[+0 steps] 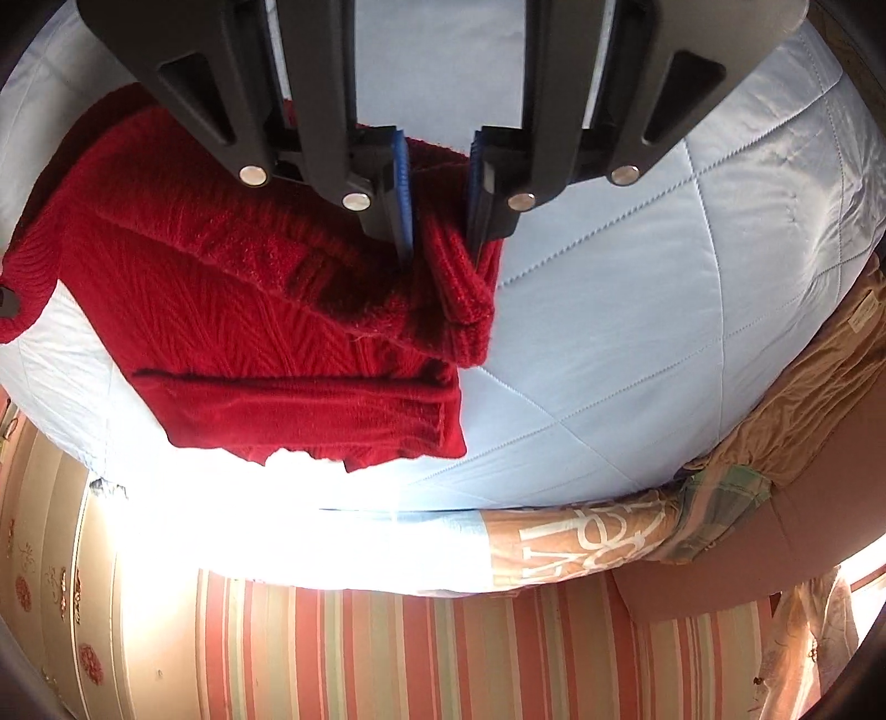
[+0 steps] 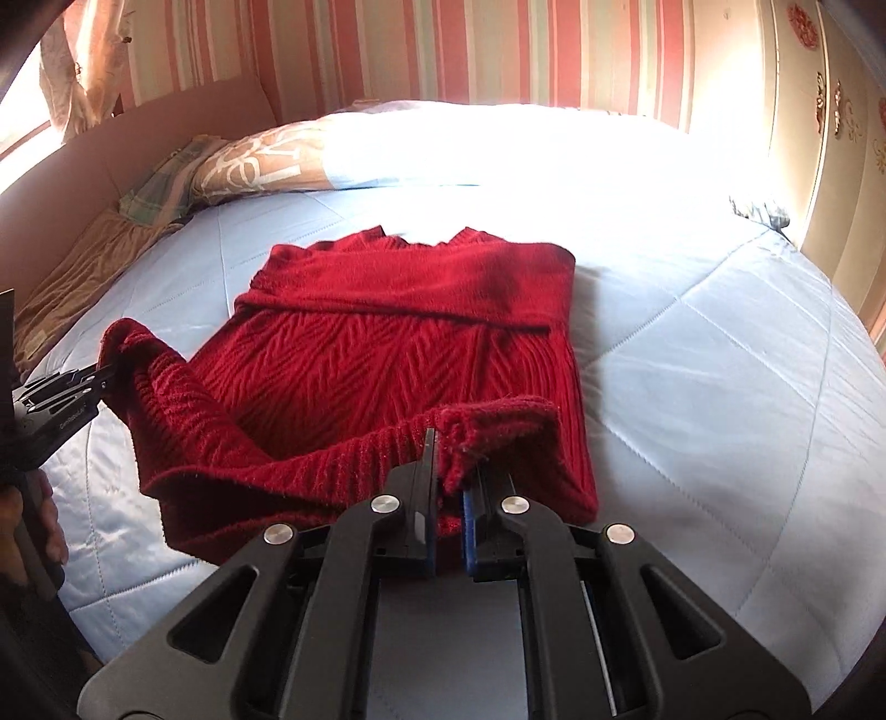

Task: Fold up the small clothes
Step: 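Lift the hem with both grippers and fold it toward the collar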

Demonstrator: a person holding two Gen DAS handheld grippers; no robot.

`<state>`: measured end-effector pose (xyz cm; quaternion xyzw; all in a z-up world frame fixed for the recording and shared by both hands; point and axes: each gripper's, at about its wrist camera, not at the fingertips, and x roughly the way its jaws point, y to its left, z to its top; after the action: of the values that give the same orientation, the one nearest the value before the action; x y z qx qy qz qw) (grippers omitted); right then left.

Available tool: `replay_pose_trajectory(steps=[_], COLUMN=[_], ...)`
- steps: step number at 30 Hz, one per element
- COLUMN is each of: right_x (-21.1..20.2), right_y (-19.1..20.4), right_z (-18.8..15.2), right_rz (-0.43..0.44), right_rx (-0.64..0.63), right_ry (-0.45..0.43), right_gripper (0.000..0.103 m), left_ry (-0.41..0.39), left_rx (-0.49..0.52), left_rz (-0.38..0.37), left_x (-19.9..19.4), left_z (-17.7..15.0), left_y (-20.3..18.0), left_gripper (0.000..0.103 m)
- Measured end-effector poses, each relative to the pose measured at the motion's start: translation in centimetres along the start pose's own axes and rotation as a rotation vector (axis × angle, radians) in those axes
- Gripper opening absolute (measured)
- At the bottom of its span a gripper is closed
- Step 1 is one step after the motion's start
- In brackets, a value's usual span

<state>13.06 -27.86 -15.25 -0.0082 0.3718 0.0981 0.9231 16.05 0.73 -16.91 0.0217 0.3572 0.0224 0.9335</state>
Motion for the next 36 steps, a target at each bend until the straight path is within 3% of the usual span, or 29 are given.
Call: replay_pose_trajectory(steps=[5,11,16,20,25,27,31,36], right_x=[1.4,2.9,4.2,4.9,10.0,12.3,14.6,17.4], right_y=[-0.2,-3.4,-7.3,-7.2,-7.2,-8.1,-9.4,-10.5], right_z=[4.1,8.6,10.6,12.3,12.8,12.6,13.6,15.8], right_rz=[0.031,0.034,-0.008,-0.028,-0.034,-0.024,-0.029,-0.028], right_rx=[0.001,0.102,0.21,0.175,0.166,0.205,0.243,0.269], right_ry=[-0.099,-0.197,-0.223,-0.235,-0.153,-0.11,-0.098,-0.07], right_gripper=[0.007,0.007,0.007,0.007,0.007,0.007,0.007,0.007], left_ry=[-0.058,-0.133,-0.173,-0.207,-0.132,-0.09,-0.061,-0.029], left_rx=[-0.06,-0.074,-0.096,-0.072,-0.029,-0.02,-0.011,-0.036], left_rz=[-0.029,-0.036,-0.047,-0.025,-0.005,0.004,0.022,-0.028], left_x=[1.6,3.4,4.6,5.3,9.7,11.8,14.6,15.6], left_z=[4.2,9.9,13.4,15.4,16.0,15.7,16.1,17.2], left_y=[0.4,0.6,1.4,0.9,0.1,0.0,0.1,0.9], left_gripper=[0.016,0.016,0.016,0.016,0.015,0.008,0.008,0.008])
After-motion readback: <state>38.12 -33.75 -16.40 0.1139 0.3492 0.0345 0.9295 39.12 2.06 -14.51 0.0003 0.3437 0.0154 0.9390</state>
